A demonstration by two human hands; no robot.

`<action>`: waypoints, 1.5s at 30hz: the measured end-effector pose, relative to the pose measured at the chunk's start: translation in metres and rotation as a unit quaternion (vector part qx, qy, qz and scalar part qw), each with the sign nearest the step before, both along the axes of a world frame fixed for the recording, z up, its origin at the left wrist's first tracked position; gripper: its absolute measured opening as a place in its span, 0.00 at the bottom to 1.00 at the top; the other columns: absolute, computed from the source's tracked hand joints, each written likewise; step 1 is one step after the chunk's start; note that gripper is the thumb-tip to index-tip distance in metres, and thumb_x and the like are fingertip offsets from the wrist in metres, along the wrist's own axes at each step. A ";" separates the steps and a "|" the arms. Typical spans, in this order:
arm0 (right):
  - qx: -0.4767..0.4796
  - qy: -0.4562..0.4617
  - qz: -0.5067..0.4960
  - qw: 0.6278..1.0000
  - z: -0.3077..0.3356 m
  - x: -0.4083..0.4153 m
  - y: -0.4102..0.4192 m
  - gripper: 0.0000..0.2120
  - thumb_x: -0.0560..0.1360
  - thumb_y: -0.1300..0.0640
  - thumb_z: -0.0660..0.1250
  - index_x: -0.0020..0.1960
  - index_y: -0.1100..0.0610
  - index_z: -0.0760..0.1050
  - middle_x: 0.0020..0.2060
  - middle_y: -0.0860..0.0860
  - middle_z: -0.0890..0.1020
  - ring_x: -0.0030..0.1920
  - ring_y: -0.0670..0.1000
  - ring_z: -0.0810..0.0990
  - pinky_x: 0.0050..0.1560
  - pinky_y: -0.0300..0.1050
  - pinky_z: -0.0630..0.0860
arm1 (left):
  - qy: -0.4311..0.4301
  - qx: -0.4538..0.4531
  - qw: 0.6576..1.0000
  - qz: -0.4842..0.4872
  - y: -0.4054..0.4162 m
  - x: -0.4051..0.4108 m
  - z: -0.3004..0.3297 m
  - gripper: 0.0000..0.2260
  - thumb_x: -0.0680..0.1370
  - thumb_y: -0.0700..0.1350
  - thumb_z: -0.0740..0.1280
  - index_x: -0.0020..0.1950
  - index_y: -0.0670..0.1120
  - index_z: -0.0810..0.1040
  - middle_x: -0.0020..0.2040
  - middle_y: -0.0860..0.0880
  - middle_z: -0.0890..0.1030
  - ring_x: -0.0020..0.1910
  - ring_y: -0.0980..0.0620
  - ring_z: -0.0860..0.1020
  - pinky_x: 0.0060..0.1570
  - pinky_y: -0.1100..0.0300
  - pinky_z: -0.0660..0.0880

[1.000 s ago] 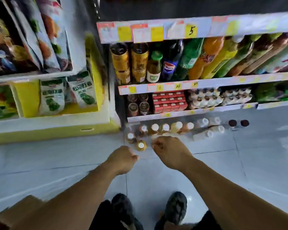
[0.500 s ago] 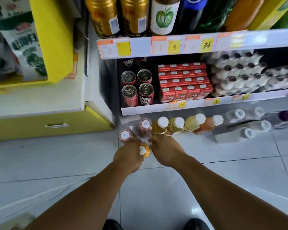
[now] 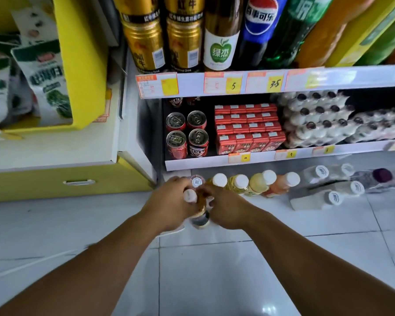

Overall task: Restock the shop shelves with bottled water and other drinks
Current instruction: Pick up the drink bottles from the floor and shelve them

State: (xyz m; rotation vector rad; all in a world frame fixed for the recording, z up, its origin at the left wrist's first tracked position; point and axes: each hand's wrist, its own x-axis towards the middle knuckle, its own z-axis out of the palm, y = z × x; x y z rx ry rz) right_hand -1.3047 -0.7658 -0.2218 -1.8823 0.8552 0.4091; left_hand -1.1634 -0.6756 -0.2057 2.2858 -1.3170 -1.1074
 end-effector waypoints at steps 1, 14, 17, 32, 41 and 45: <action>0.021 -0.003 -0.001 1.000 0.011 -0.002 -0.004 0.26 0.76 0.63 0.67 0.71 0.49 0.68 0.61 0.50 0.78 0.58 0.55 0.77 0.53 0.46 0.76 | 0.008 -0.009 1.000 0.009 -0.003 0.004 0.014 0.13 0.67 0.53 0.75 0.45 0.54 0.74 0.44 0.53 0.79 0.42 0.51 0.77 0.37 0.57 0.72; 0.103 -0.119 -0.066 0.985 0.314 -0.018 -0.052 0.24 0.71 0.69 0.76 0.63 0.53 0.76 0.53 0.44 0.85 0.51 0.38 0.82 0.49 0.32 0.77 | 0.100 -0.218 0.971 0.022 -0.042 0.017 0.353 0.07 0.71 0.47 0.75 0.47 0.57 0.82 0.45 0.59 0.84 0.45 0.59 0.81 0.47 0.59 0.76; 0.086 -0.164 -0.083 0.979 0.422 -0.022 -0.046 0.22 0.71 0.66 0.77 0.62 0.54 0.78 0.55 0.50 0.85 0.57 0.47 0.83 0.61 0.45 0.77 | 0.118 -0.261 0.958 0.032 -0.040 0.017 0.460 0.07 0.72 0.42 0.74 0.46 0.54 0.82 0.44 0.56 0.84 0.44 0.57 0.80 0.49 0.60 0.75; 0.146 -0.384 -0.150 0.900 0.815 -0.040 0.020 0.20 0.74 0.50 0.72 0.62 0.60 0.79 0.53 0.55 0.85 0.52 0.53 0.85 0.48 0.46 0.82 | 0.166 -0.378 0.902 0.126 0.000 -0.009 0.862 0.11 0.76 0.55 0.69 0.50 0.48 0.84 0.42 0.48 0.85 0.38 0.54 0.80 0.42 0.53 0.80; 0.123 -0.384 -0.146 0.904 0.860 -0.049 0.011 0.20 0.73 0.48 0.71 0.60 0.59 0.80 0.53 0.56 0.86 0.53 0.55 0.86 0.50 0.49 0.81 | 0.220 -0.396 0.875 0.173 0.007 -0.032 0.894 0.11 0.80 0.52 0.66 0.54 0.47 0.82 0.47 0.47 0.86 0.46 0.47 0.85 0.51 0.49 0.82; 0.115 -0.372 -0.137 0.911 0.861 -0.048 0.000 0.19 0.73 0.48 0.71 0.59 0.58 0.81 0.52 0.55 0.87 0.51 0.54 0.86 0.47 0.46 0.81 | 0.222 -0.403 0.868 0.187 -0.001 -0.034 0.889 0.10 0.80 0.51 0.66 0.53 0.47 0.83 0.45 0.46 0.86 0.45 0.47 0.85 0.49 0.51 0.82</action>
